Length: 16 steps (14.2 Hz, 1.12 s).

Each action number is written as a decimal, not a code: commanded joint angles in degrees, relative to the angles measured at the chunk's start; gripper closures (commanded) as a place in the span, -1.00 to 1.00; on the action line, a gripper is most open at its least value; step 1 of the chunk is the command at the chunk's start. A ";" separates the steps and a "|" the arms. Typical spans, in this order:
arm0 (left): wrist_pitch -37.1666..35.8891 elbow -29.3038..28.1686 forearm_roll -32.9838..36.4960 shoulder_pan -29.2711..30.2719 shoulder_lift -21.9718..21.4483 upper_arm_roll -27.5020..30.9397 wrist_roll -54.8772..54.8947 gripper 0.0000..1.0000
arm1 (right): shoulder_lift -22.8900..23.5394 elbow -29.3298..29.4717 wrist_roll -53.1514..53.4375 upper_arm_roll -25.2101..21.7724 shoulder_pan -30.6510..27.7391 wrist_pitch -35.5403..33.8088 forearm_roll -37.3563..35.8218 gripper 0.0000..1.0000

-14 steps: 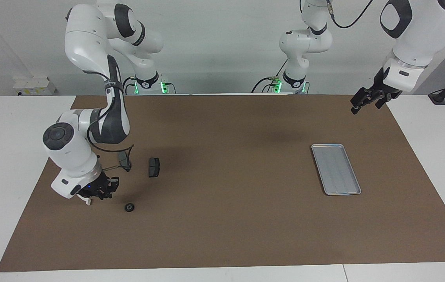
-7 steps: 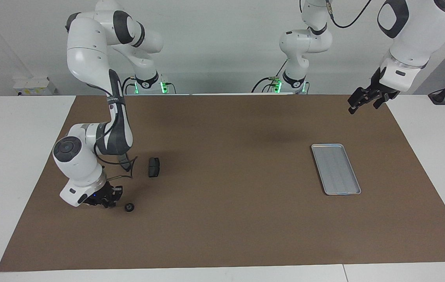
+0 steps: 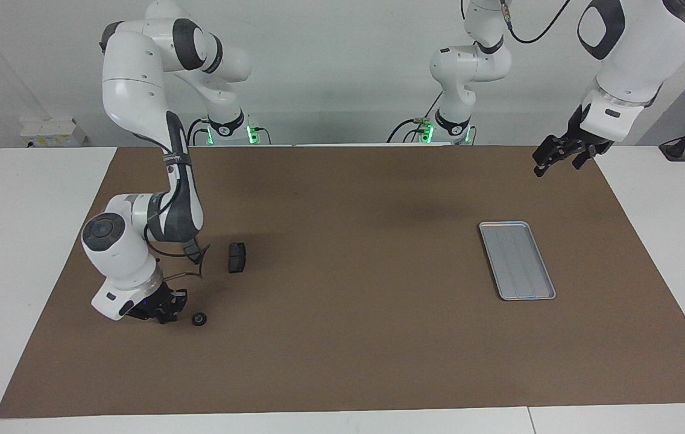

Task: Place bearing gear from tray to pile
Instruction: 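Lower the second gear beside the first and open the right gripper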

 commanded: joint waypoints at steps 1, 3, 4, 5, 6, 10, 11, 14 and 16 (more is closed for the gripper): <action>1.20 -1.53 0.73 -0.07 -1.25 0.06 0.40 -1.00 | -0.27 -0.69 -0.83 0.83 -0.40 1.52 -0.07 -1.00; 1.20 -1.53 0.73 -0.07 -1.25 0.06 0.40 -1.00 | -1.58 -0.69 -0.57 0.83 0.30 0.04 0.01 -1.00; 1.20 -1.62 0.73 -0.07 -1.25 0.06 0.40 -1.00 | -3.07 -0.52 -0.40 0.83 1.00 -1.97 -0.07 -1.00; 1.20 -1.53 0.73 -0.07 -1.25 0.06 0.40 -1.00 | -4.56 -0.43 -0.39 0.83 1.35 -4.43 -0.07 -1.00; 1.20 -1.53 0.73 -0.07 -1.25 0.06 0.40 -1.00 | -6.66 -0.43 -0.31 0.83 1.62 -6.63 -0.16 -1.00; 1.20 -1.53 0.73 -0.07 -1.25 0.06 0.40 -1.00 | -13.61 -0.34 -0.39 1.10 3.20 -14.37 -0.43 -1.00; 1.20 -1.62 0.73 -0.07 -1.25 0.06 0.40 -1.00 | -14.85 -0.34 -0.39 1.18 3.64 -15.08 -0.51 -1.00; 1.20 -1.53 0.73 -0.07 -1.25 0.06 0.40 -1.00 | -17.84 -0.34 -0.92 1.27 4.08 -16.40 -0.51 -1.00; 1.11 -1.62 0.73 -0.16 -1.25 0.06 0.32 -1.00 | -19.16 -0.34 -1.01 1.27 4.00 -17.72 -0.34 -1.00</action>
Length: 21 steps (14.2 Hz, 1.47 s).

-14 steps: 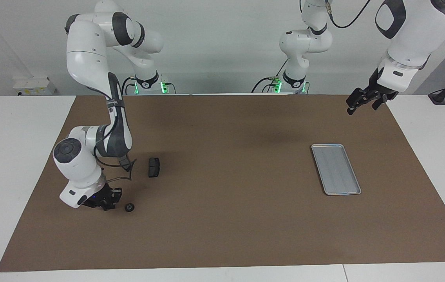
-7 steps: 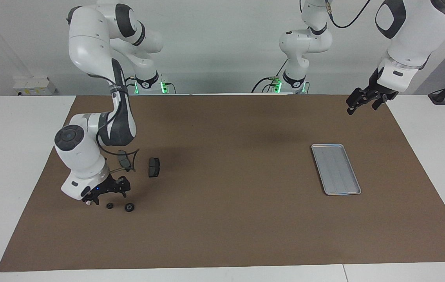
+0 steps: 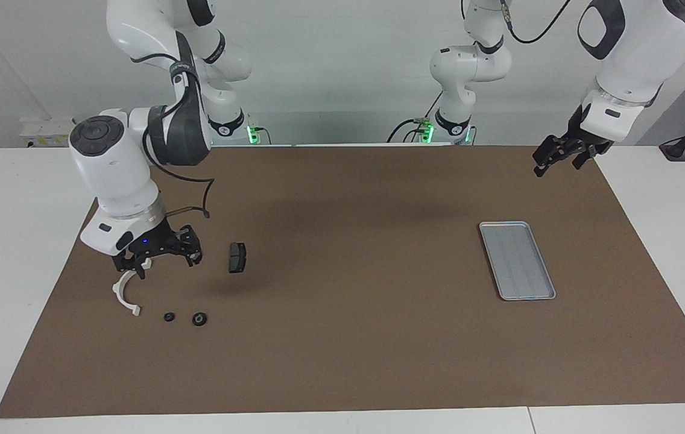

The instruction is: Place bearing gear from tray to pile

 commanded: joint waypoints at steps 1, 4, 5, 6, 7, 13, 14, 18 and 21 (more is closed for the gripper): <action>1.28 -1.53 0.73 -0.16 -1.25 0.06 0.32 -1.00 | -2.57 -1.39 -1.01 0.42 -0.41 -1.20 -0.25 -1.00; 1.19 -1.62 0.73 -0.16 -1.25 0.06 0.32 -1.00 | -6.51 -1.39 -0.84 1.47 -0.76 -5.15 -0.07 -1.00; 1.19 -1.62 0.73 -0.16 -1.25 0.06 0.32 -1.00 | -8.36 -1.57 -0.57 1.47 -0.58 -6.64 0.10 -1.00; 1.19 -1.53 0.73 -0.07 -1.25 0.06 0.32 -1.00 | -10.12 -1.57 -0.31 1.47 -0.50 -8.92 0.54 -1.00; 1.11 -1.62 0.73 -0.16 -1.25 -0.03 0.32 -1.00 | -11.87 -1.66 0.13 1.47 -0.49 -11.11 0.98 -1.00; 1.19 -1.62 0.73 -0.07 -1.25 0.06 0.32 -1.00 | -22.06 -7.87 8.13 -7.63 6.68 -18.26 5.55 -1.00; 1.11 -1.53 0.73 -0.16 -1.34 0.06 0.32 -1.00 | -24.00 -9.64 8.13 -8.45 6.89 -18.52 6.34 -1.00; 1.11 -1.62 0.73 -0.16 -1.34 0.06 0.32 -1.00 | -26.22 -10.80 8.30 -8.37 5.48 -19.75 6.52 -1.00; 1.11 -1.62 0.73 -0.16 -1.34 -0.03 0.32 -1.00 | -25.95 -10.45 8.31 -8.02 4.69 -19.84 6.52 -1.00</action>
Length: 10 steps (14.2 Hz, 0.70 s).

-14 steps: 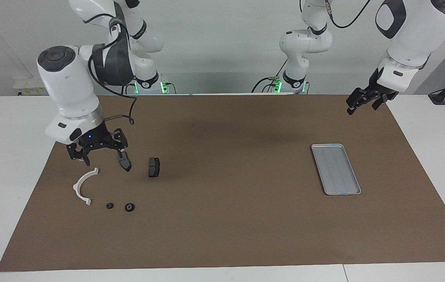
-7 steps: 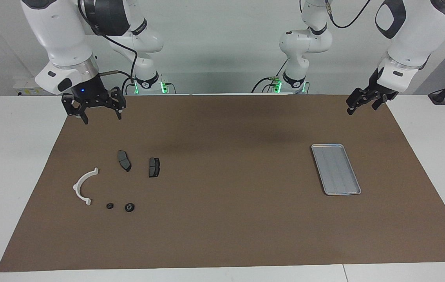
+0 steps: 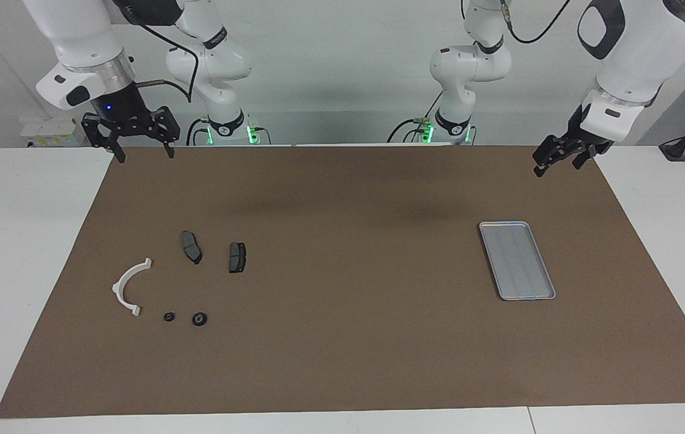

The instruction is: Place bearing gear from tray to pile

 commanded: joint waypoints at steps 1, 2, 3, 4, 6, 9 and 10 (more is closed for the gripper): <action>1.18 -1.53 0.73 -0.16 -1.25 0.06 0.32 -1.00 | -0.74 -1.28 0.83 1.03 -1.15 0.00 1.16 -1.00; 1.10 -1.62 0.73 -0.16 -1.33 0.06 0.32 -1.00 | -0.39 -0.32 0.83 1.65 -1.24 0.09 1.16 -1.00; 1.18 -1.53 0.73 -0.16 -1.33 0.06 0.32 -1.00 | 0.13 1.08 0.83 1.65 -1.33 -0.17 1.16 -1.00; 1.18 -1.53 0.73 -0.07 -1.33 0.06 0.32 -1.00 | 0.66 1.79 1.00 1.65 -1.24 -0.61 1.16 -1.00; 1.18 -1.53 0.73 -0.16 -1.33 0.06 0.32 -1.00 | 0.67 1.97 2.14 1.65 -1.24 -2.10 1.16 -1.00; 1.10 -1.62 0.73 -0.16 -1.33 0.06 0.32 -1.00 | 0.67 1.71 6.80 1.74 -1.16 -3.34 1.16 -1.00; 1.10 -1.62 0.73 -0.07 -1.33 0.06 0.32 -1.00 | 0.67 1.71 6.81 1.74 -1.16 -3.34 1.16 -1.00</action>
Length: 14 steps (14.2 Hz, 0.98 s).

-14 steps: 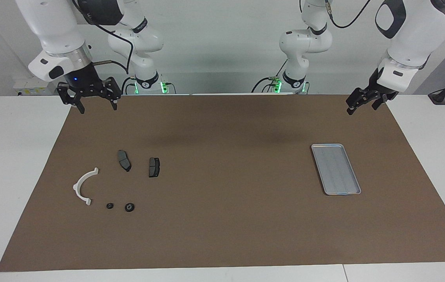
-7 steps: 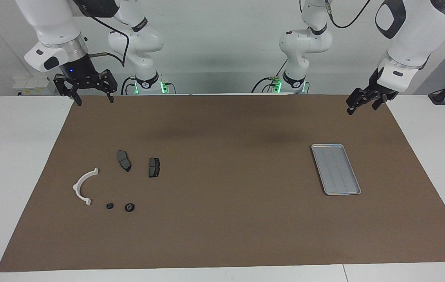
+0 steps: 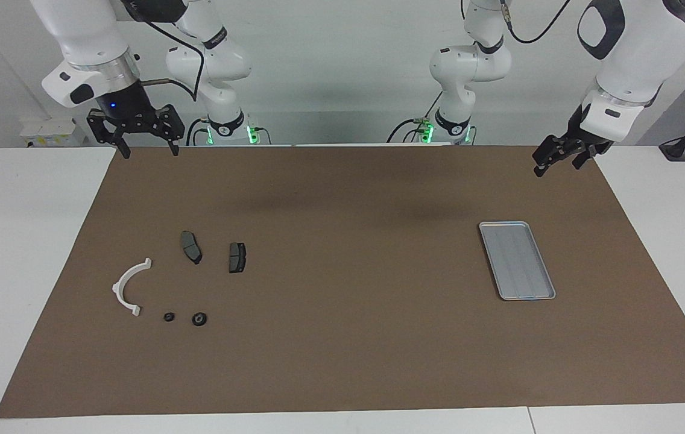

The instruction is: Place bearing gear from tray to pile

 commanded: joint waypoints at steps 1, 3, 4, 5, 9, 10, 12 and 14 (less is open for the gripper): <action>1.27 -1.53 0.73 -0.07 -1.25 0.06 0.32 -1.00 | 0.50 0.90 1.33 0.76 -1.18 -1.30 1.15 -1.00; 1.09 -1.62 0.73 -0.16 -1.33 0.06 0.32 -1.00 | 0.50 0.98 1.33 0.76 -1.27 -1.48 1.15 -1.00; 1.27 -1.62 0.73 -0.16 -1.33 0.06 0.32 -1.00 | 0.50 0.98 1.24 0.67 -1.27 -1.48 1.07 -1.00; 1.09 -1.62 0.73 -0.16 -1.33 0.06 0.32 -1.00 | 0.50 0.98 1.24 0.76 -1.27 -1.48 1.06 -1.00; 1.18 -1.62 0.73 -0.16 -1.33 -0.03 0.32 -1.00 | 0.50 0.98 1.15 0.76 -1.18 -1.56 1.06 -1.00; 1.09 -1.53 0.73 -0.16 -1.33 0.06 0.32 -1.00 | 0.50 0.98 1.24 0.76 -1.27 -1.56 1.15 -1.00; 1.18 -1.62 0.73 -0.16 -1.33 0.06 0.32 -1.00 | 0.50 1.16 1.33 1.19 -1.27 -2.00 1.24 -1.00; 1.18 -1.62 0.73 -0.07 -1.33 0.06 0.32 -1.00 | 0.50 1.33 1.24 1.11 -1.27 -2.88 1.33 -1.00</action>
